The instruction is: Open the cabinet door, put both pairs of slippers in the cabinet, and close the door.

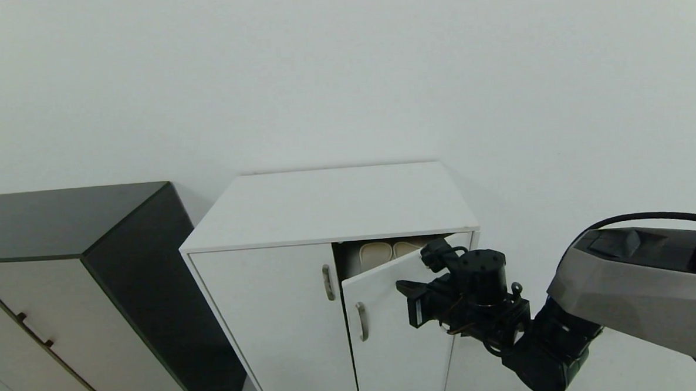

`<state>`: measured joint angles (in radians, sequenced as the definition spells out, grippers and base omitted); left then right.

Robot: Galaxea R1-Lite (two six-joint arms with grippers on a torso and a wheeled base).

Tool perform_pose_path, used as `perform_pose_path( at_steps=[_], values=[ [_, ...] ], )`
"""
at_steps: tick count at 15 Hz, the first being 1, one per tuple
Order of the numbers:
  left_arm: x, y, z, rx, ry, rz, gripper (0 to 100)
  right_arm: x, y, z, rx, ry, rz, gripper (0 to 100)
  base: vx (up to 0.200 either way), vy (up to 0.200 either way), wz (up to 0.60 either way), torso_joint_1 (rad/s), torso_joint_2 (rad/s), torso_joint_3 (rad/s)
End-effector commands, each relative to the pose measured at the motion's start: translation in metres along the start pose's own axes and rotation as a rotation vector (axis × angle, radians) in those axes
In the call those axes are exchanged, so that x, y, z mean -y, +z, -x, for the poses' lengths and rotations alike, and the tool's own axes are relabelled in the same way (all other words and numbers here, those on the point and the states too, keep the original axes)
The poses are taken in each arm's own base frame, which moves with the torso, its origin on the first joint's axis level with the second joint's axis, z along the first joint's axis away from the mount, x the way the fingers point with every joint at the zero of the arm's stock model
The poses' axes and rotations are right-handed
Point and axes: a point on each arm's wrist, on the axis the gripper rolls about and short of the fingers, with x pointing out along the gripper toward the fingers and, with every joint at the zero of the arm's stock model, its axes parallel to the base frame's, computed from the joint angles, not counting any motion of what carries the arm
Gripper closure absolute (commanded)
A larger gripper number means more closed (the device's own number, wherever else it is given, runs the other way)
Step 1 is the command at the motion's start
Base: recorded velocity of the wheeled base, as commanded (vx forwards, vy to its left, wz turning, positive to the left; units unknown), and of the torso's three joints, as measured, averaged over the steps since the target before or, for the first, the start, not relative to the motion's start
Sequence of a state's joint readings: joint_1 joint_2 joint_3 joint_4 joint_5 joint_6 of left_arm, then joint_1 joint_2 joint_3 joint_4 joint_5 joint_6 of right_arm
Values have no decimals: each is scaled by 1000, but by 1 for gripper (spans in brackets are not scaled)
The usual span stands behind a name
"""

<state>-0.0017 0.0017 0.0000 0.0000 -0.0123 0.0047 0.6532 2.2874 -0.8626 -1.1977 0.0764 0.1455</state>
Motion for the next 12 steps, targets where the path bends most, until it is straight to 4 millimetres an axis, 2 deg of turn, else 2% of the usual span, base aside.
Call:
perform_pose_path(
  at_steps=[1, 7, 12],
  values=[
    [0, 0, 0, -1, 0, 0, 100, 6, -6, -7, -6, -11, -3, 100, 0, 0, 0, 0, 0, 0],
    [0, 0, 0, -1, 0, 0, 100, 21, -4, -18, -14, -44, -14, 100, 0, 0, 0, 0, 0, 0],
    [0, 0, 0, -1, 0, 0, 100, 24, -8, -27, -22, -49, -17, 100, 0, 0, 0, 0, 0, 0]
  ],
)
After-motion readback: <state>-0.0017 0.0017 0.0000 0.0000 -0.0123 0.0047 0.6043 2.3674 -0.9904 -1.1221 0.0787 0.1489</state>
